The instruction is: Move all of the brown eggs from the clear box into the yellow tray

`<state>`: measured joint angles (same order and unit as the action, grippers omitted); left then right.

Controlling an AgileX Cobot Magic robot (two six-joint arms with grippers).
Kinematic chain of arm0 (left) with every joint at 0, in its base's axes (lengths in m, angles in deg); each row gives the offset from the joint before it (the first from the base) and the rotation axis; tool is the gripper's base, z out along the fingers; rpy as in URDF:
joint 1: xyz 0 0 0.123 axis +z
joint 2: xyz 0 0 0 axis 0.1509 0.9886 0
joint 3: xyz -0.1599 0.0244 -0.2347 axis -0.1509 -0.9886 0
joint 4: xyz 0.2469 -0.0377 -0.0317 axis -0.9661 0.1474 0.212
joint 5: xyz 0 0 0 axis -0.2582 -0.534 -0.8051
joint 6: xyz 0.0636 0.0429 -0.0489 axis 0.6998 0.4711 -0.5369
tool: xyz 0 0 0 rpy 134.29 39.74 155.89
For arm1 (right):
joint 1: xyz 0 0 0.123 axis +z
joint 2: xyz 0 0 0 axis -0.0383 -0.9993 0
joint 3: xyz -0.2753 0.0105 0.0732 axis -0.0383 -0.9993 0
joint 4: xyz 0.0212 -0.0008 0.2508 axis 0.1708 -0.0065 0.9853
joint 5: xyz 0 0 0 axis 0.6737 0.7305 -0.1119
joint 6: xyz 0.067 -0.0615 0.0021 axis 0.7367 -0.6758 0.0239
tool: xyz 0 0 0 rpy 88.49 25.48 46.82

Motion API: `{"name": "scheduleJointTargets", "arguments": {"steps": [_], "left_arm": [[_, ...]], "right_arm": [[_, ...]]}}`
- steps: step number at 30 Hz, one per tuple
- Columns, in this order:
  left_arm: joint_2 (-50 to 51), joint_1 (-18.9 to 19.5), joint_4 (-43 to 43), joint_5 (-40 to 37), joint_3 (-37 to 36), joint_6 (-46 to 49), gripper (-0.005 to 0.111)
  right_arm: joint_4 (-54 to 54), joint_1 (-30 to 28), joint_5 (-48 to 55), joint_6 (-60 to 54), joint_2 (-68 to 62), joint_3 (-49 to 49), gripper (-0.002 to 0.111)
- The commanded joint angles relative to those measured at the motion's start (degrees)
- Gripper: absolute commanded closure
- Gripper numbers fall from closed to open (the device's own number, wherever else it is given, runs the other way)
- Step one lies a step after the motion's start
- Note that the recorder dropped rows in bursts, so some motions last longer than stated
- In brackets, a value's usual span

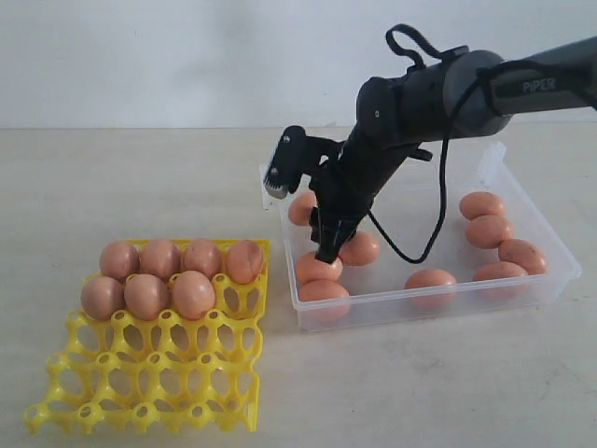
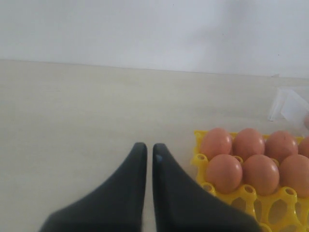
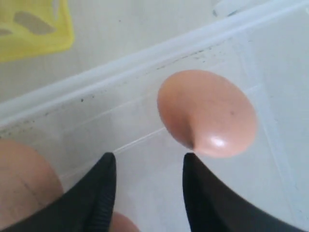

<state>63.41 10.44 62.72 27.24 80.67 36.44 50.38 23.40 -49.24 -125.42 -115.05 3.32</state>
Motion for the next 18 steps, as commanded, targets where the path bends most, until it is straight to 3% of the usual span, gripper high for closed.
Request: {"name": "scheduleJointTargets", "arguments": {"steps": [1,3,8,18], "left_arm": [[-0.20,-0.36,-0.31,0.41,-0.23,-0.01,0.103],[-0.20,-0.36,-0.31,0.41,-0.23,-0.01,0.103],[-0.20,-0.36,-0.31,0.41,-0.23,-0.01,0.103],[-0.20,-0.36,-0.31,0.41,-0.23,-0.01,0.103]], "right_arm": [[-1.62,-0.06,1.84,17.06,5.65,-0.32,0.070],[-1.62,-0.06,5.94,22.66,7.84,-0.32,0.070],[-9.47,-0.06,20.15,15.40,8.16,-0.32,0.070],[-8.49,-0.06,16.85,22.69,6.05,-0.32,0.070]]}}
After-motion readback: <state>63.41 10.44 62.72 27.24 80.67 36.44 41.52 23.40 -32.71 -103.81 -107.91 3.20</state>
